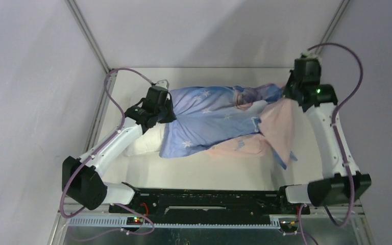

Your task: Put the pillow into the pillowcase

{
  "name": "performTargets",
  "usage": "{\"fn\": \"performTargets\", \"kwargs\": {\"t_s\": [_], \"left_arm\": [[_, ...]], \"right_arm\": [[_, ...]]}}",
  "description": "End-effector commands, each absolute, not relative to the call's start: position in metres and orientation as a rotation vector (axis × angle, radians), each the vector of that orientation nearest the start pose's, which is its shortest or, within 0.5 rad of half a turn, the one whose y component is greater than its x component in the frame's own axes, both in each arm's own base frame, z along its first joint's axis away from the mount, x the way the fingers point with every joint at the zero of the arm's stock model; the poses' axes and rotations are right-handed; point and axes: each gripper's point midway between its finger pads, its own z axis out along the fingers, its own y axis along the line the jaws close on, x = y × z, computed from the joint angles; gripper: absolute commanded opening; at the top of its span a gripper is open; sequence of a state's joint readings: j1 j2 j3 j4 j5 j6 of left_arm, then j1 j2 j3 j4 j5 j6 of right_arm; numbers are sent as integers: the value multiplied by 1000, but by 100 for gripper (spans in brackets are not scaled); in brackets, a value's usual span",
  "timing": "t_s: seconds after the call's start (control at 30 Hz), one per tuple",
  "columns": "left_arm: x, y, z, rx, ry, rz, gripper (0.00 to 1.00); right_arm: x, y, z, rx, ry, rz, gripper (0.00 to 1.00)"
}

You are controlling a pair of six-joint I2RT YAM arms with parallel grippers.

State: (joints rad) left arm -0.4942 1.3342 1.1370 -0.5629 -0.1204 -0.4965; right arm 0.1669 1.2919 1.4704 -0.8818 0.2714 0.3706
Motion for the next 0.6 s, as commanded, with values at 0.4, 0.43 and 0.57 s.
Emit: {"fn": "performTargets", "kwargs": {"t_s": [0.4,0.43,0.57], "left_arm": [[323,-149,178,-155,2371,-385,0],[323,-151,180,-154,2371,-393,0],[327,-152,191,-155,2352,-402,0]], "right_arm": [[410,-10,339,405,2159,-90,76],[399,10,345,351,2145,-58,77],[350,100,347,100,2090,122,79]]}}
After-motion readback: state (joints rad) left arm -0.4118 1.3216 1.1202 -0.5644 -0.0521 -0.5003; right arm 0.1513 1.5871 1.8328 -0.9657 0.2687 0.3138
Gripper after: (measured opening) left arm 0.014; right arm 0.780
